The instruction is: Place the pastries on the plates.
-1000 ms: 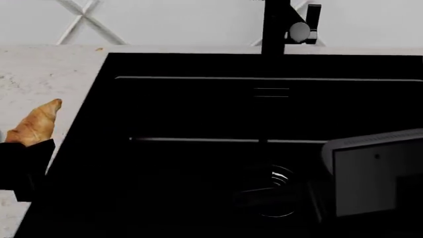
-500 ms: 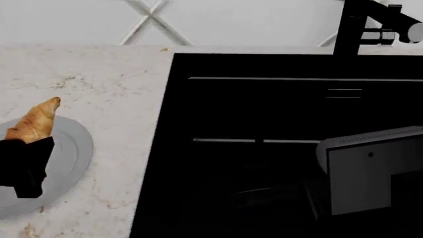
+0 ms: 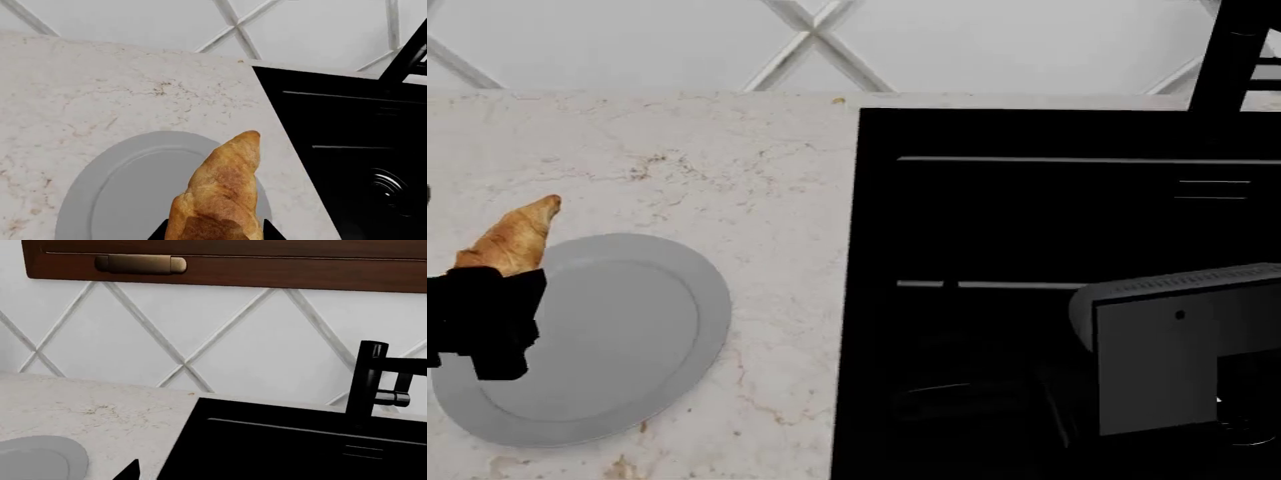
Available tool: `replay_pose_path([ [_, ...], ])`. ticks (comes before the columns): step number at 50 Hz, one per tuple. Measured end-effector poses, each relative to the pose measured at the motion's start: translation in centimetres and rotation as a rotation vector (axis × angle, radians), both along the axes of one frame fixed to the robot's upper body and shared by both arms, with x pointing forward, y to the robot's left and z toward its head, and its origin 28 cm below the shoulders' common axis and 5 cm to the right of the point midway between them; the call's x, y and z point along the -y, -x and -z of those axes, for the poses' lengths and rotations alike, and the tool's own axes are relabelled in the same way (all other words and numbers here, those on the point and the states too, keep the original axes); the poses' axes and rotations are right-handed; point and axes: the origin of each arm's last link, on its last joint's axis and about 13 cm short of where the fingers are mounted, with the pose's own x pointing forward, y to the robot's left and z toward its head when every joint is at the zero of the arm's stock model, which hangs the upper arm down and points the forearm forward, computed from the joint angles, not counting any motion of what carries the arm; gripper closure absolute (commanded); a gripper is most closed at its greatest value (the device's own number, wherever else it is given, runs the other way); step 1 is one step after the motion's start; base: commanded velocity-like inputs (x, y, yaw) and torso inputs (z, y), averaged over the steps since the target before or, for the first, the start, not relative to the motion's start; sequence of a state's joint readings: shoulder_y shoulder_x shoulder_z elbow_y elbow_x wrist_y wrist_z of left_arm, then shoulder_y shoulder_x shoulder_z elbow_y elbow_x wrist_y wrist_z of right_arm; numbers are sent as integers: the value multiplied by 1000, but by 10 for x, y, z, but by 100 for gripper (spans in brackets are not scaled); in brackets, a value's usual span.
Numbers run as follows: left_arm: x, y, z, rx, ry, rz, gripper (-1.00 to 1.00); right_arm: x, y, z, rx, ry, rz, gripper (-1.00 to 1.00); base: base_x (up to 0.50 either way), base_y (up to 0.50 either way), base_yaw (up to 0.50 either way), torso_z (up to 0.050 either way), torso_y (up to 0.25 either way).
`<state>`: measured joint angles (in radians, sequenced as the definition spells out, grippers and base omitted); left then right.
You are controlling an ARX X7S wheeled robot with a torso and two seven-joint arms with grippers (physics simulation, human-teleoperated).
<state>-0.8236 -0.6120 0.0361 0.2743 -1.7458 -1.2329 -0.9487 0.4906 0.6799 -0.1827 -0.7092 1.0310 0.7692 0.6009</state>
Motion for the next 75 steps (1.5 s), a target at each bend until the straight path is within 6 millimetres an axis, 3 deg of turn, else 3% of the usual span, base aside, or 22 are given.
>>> replay_pose_path([
  [12,6,-57,13,-99,-112,10,100,1,0,2,-9,-13,11,-100,0,0,0,0,0],
  [20,6,-79,22,-147,-167,1,100,1,1,3,-13,-16,16,-100,0,0,0,0,0],
  [33,7,-94,37,-206,-215,-12,100,1,2,4,-19,-17,17,-100,0,0,0,0,1],
  [55,10,-94,55,-262,-231,-11,100,2,5,5,-32,-23,19,-100,0,0,0,0,0],
  [56,10,-94,56,-264,-231,-11,-100,2,5,5,-33,-23,20,-100,0,0,0,0,0],
  [75,10,-93,57,-272,-222,-9,-100,2,5,6,-38,-28,22,-100,0,0,0,0,0],
])
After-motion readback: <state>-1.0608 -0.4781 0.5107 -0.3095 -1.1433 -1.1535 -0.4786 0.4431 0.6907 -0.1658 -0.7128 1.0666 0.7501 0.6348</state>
